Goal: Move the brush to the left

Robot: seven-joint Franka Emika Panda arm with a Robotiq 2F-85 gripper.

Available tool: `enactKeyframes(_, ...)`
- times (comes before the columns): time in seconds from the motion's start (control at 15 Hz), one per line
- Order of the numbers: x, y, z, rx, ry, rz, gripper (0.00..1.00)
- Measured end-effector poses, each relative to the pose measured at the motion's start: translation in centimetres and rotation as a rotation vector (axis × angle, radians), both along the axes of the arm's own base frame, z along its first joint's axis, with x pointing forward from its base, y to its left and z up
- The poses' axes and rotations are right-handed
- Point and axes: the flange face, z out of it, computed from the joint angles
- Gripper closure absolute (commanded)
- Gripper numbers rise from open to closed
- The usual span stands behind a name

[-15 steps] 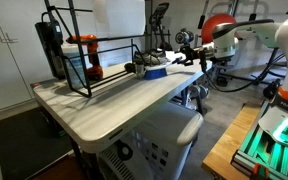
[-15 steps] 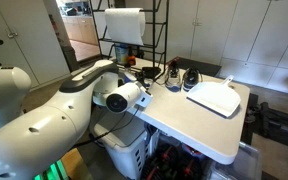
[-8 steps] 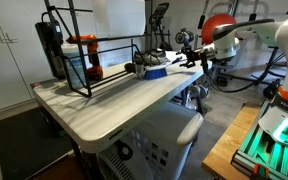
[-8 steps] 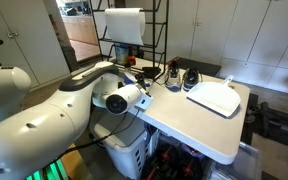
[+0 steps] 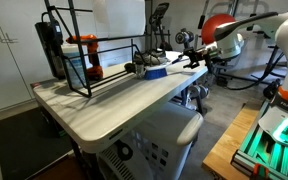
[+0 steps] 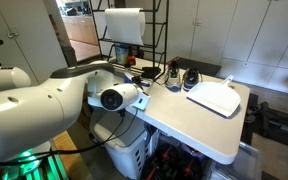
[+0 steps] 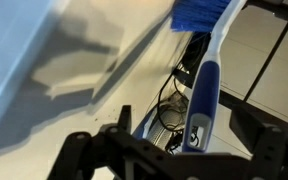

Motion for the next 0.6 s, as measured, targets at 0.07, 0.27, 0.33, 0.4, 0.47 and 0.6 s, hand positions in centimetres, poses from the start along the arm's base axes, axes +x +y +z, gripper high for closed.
enactKeyframes(0.07,-0.5,0.1,0.3,-0.024,0.006,0.002,0.0)
enactKeyframes(0.27,-1.7,0.2,1.8,-0.112,0.017,0.003,0.0)
enactKeyframes(0.33,-2.1,0.4,2.5,-0.146,0.018,0.003,0.0)
enactKeyframes(0.4,-2.4,0.6,3.2,-0.18,0.019,0.002,0.0)
enactKeyframes(0.47,-2.7,0.9,3.9,-0.219,0.02,0.0,0.0)
enactKeyframes(0.6,-3.1,1.6,5.6,-0.297,0.024,-0.009,0.0)
